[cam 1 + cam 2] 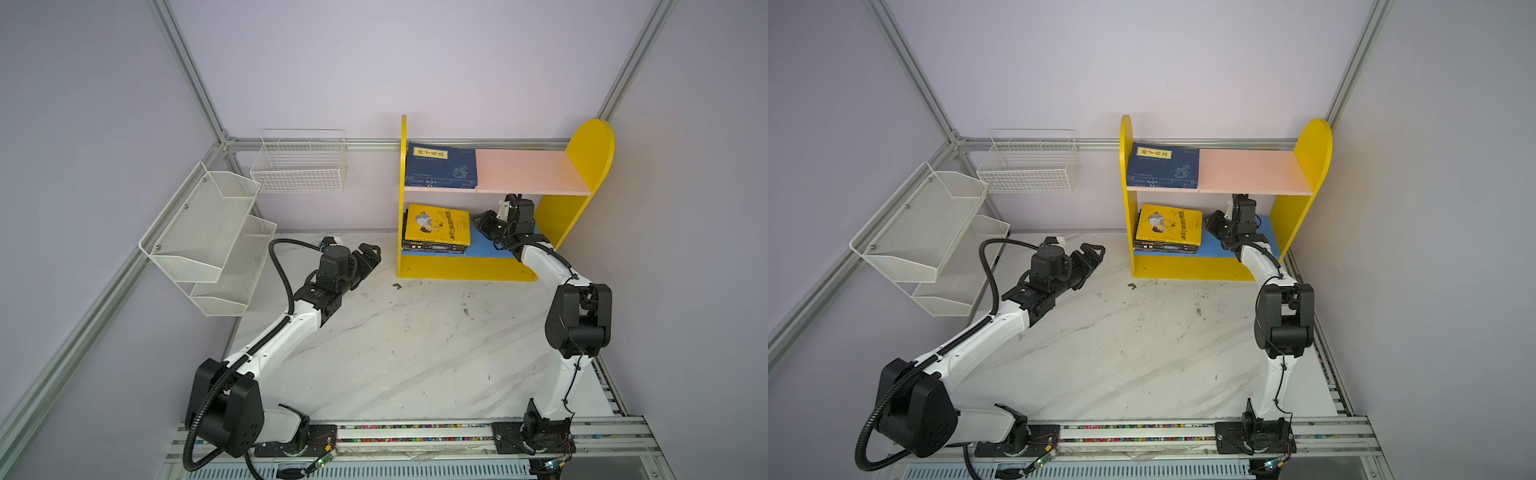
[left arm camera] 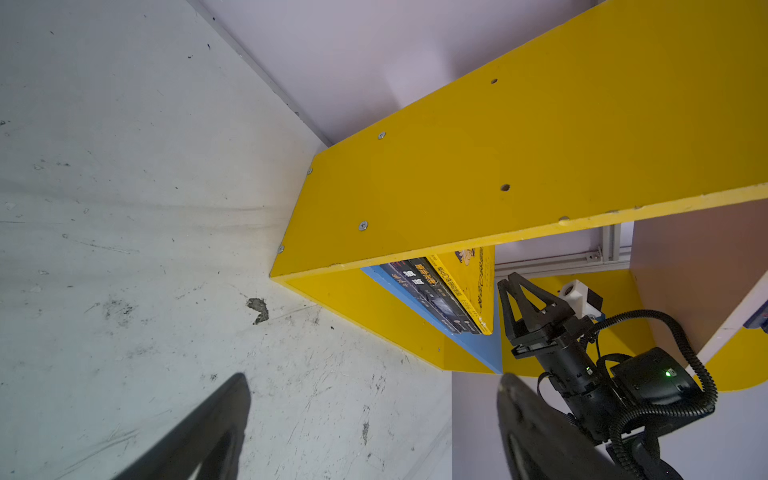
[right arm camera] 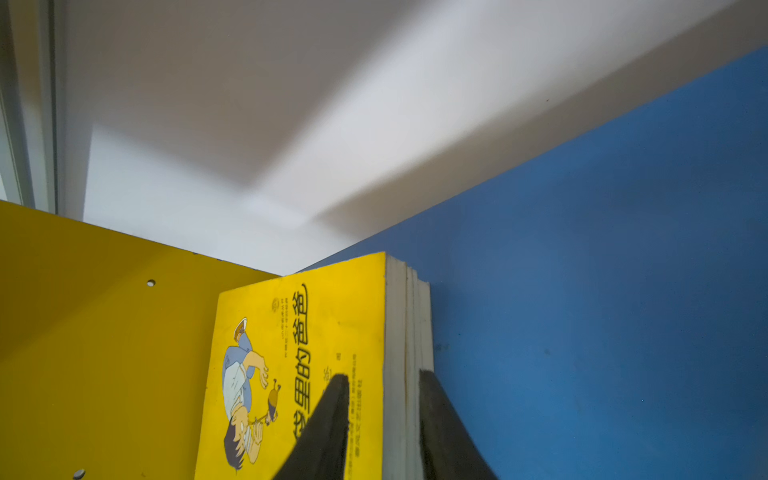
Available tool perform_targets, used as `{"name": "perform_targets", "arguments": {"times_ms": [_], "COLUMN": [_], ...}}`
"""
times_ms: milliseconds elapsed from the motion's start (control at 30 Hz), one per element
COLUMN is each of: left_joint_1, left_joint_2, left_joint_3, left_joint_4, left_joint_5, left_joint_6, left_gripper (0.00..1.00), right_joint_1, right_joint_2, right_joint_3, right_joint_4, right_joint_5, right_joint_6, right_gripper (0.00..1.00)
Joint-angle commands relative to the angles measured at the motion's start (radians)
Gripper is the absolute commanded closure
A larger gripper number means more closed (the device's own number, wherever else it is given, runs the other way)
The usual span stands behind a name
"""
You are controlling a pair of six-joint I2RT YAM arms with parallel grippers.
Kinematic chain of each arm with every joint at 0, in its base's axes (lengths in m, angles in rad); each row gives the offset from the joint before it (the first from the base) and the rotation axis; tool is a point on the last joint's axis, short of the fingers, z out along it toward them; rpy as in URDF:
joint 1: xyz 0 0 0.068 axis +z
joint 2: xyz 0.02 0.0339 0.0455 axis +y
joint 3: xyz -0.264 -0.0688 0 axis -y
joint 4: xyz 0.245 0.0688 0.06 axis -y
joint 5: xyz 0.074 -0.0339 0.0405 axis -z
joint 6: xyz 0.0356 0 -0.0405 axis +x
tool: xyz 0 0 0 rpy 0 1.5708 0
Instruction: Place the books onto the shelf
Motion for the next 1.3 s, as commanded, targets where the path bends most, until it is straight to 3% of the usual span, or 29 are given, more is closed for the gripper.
{"name": "perform_targets", "arguments": {"times_ms": [0, 167, 333, 733, 867, 1100, 1267], "left_joint_1": [0.009, 0.011, 0.014, 0.014, 0.014, 0.014, 0.014], "left_joint_2": [0.004, -0.005, -0.007, -0.019, -0.016, -0.016, -0.003], "left_joint_3": [-0.006, -0.008, -0.008, -0.021, -0.018, -0.026, -0.019], "left_joint_4": [0.049, 0.039, 0.037, 0.031, 0.032, 0.036, 0.045], "left_joint_5": [0.013, 0.007, 0.006, -0.001, 0.0, -0.004, 0.006], "left_joint_6": [-0.003, 0.0, 0.0, -0.009, -0.009, -0.014, -0.014], "left_gripper": [0.09, 0.09, 0.09, 0.09, 0.09, 0.09, 0.09], "right_joint_1": [-0.003, -0.003, 0.003, 0.019, 0.035, 0.034, 0.033], "right_joint_2": [-0.066, -0.041, -0.001, 0.03, 0.019, -0.105, -0.085], "right_joint_3": [0.014, 0.014, 0.035, 0.033, 0.028, -0.115, -0.1], "right_joint_4": [0.136, 0.167, 0.163, 0.146, 0.12, 0.246, 0.226], "right_joint_5": [0.005, -0.041, -0.087, -0.053, 0.021, 0.165, 0.153], "right_joint_6": [0.006, 0.023, 0.031, 0.018, -0.003, -0.003, 0.014], "right_gripper": [0.69, 0.77, 0.76, 0.73, 0.73, 0.72, 0.74]}}
